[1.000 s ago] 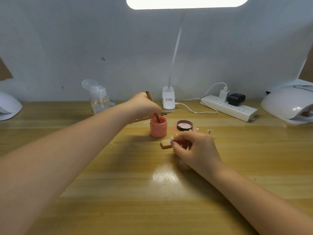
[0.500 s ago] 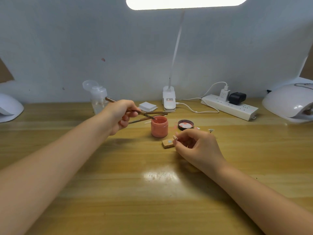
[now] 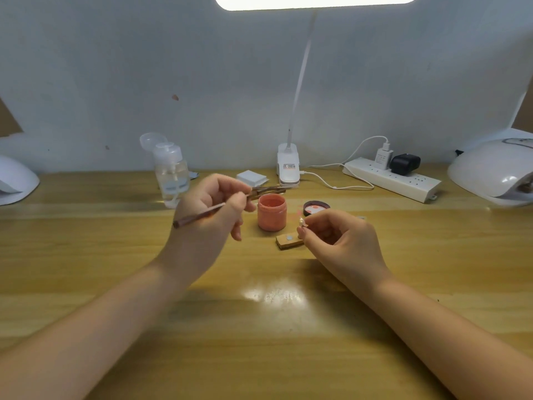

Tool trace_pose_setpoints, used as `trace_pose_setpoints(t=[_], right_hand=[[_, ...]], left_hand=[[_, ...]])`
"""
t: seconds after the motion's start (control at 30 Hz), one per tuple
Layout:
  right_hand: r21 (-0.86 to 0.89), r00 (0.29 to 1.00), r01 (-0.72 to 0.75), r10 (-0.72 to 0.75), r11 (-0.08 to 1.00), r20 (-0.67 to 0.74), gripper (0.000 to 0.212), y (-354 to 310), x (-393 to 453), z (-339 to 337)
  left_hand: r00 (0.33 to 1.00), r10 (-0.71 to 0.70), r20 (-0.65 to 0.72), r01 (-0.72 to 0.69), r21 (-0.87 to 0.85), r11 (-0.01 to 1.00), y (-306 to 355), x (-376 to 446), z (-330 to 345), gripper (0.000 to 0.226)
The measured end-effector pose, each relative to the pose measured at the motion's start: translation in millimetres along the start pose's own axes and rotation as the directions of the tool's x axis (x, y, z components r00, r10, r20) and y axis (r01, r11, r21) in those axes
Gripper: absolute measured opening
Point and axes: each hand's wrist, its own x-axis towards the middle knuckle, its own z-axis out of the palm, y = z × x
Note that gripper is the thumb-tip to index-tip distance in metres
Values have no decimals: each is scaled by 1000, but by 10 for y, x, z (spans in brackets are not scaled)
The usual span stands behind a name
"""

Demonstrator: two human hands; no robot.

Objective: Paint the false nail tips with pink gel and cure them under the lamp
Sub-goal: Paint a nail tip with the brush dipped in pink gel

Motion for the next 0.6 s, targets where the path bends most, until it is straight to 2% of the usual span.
trace_pose_setpoints(t=[0.13, 0.27, 0.4, 0.6], right_hand=[[-8, 1000, 17, -17, 1000, -11, 6, 12, 1, -9], [-22, 999, 41, -41, 999, -18, 8, 18, 4, -12], [-34, 998, 50, -51, 998, -25, 8, 24, 8, -16], [-50, 998, 62, -63, 997, -24, 9, 19, 5, -12]], left_hand=[[987, 119, 104, -133, 146, 980, 15, -282, 145, 15], [952, 255, 171, -297, 296, 908, 26, -357, 208, 22], [945, 265, 192, -316, 321, 893, 22, -378, 208, 27], [945, 262, 197, -309, 273, 911, 45, -394, 197, 22]])
